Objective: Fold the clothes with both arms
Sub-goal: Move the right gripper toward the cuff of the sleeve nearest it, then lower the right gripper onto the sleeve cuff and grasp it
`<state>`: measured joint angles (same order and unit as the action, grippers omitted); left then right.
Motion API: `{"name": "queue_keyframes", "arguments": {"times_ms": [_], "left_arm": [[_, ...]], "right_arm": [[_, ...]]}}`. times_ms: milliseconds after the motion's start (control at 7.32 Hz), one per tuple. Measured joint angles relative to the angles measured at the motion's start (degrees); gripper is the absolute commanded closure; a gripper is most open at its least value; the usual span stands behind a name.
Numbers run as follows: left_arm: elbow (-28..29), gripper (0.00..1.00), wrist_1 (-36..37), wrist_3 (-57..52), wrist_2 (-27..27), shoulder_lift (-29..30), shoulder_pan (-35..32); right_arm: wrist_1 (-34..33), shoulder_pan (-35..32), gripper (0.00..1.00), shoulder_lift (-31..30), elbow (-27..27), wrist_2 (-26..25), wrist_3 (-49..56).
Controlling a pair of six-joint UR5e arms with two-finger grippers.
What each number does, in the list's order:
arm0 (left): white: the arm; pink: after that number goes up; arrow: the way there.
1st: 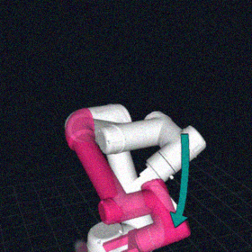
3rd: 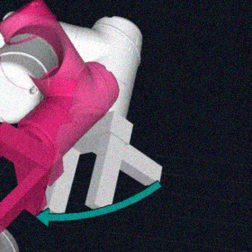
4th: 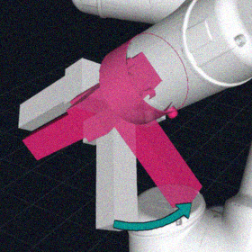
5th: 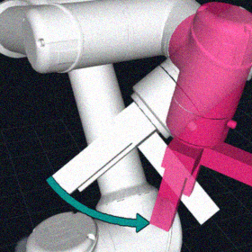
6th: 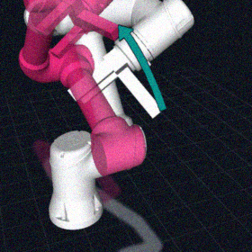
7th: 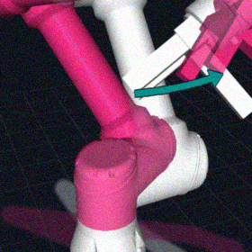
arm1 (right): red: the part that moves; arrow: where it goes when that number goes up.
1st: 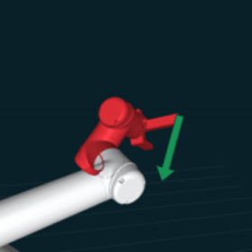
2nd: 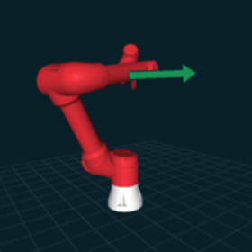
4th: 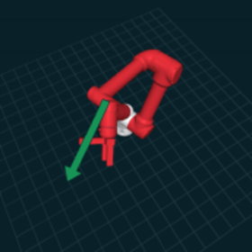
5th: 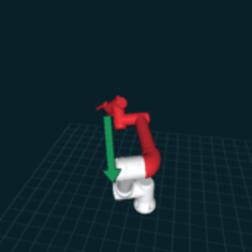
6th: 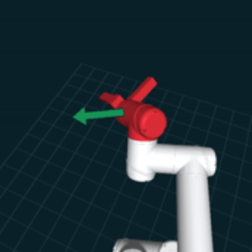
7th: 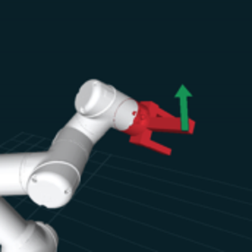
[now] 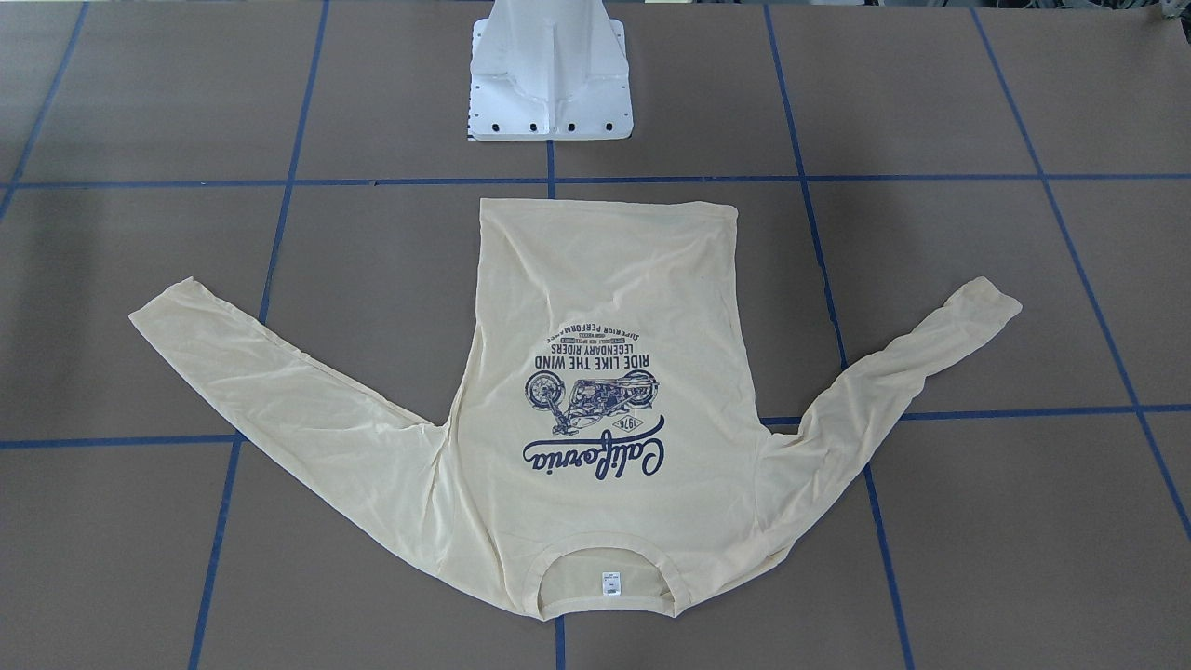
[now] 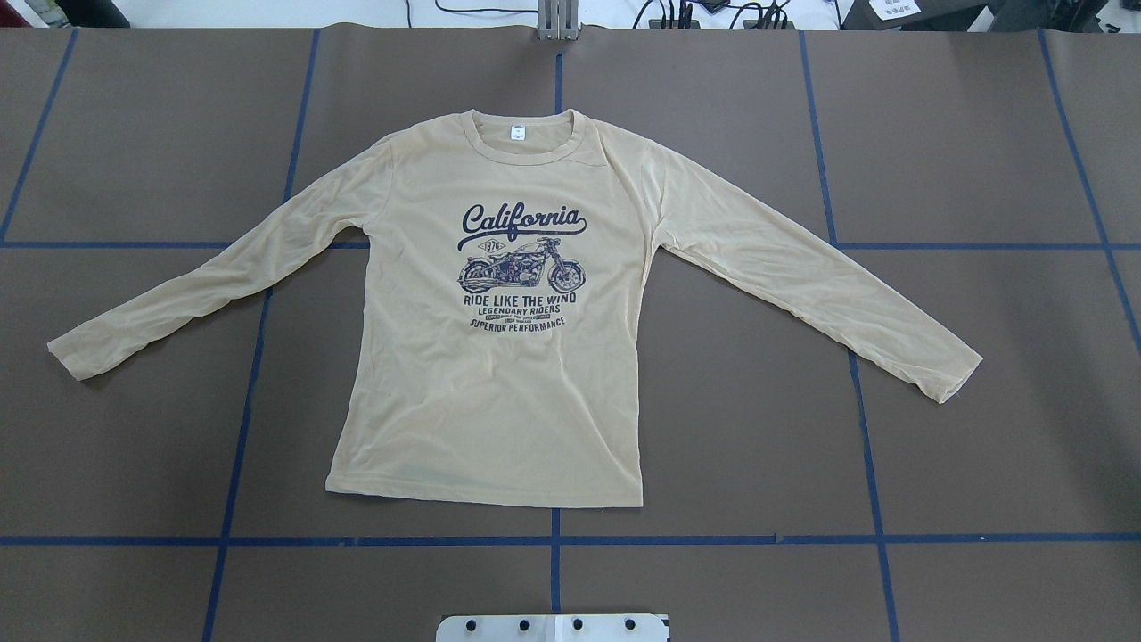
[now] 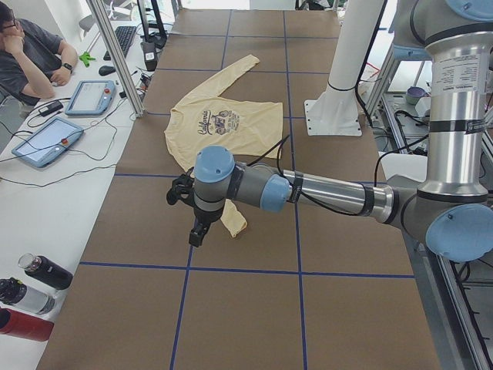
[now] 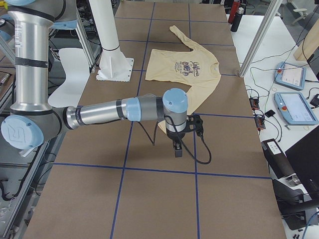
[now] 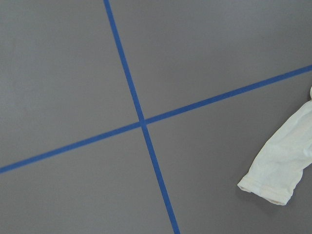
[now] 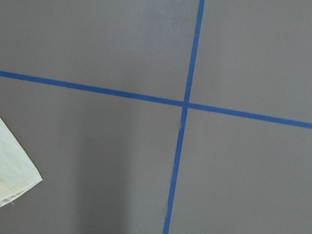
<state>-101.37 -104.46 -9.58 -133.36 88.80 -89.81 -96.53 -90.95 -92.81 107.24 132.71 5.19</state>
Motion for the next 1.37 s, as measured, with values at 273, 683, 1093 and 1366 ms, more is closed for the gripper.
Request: {"name": "queue_keyframes", "arguments": {"times_ms": [273, 683, 1093, 1366], "left_arm": [[1.2, 0.00, -9.3, 2.6, 1.3, 3.6, 0.1], [2.0, 0.00, -13.5, 7.8, 1.2, 5.4, 0.3], [4.1, 0.00, -18.1, 8.4, 1.2, 4.8, 0.5], [5.7, 0.00, -20.5, 8.5, 1.2, 4.6, 0.6]], "right_arm": [[1.8, 0.1, 0.00, 3.9, -1.0, 1.6, -2.6], [12.7, 7.3, 0.00, 5.4, -1.8, 3.3, -8.1], [34.4, 22.5, 0.00, 1.8, -2.3, -5.9, -37.8], [48.6, 33.4, 0.02, -4.7, -2.4, -16.3, -52.5]]}}
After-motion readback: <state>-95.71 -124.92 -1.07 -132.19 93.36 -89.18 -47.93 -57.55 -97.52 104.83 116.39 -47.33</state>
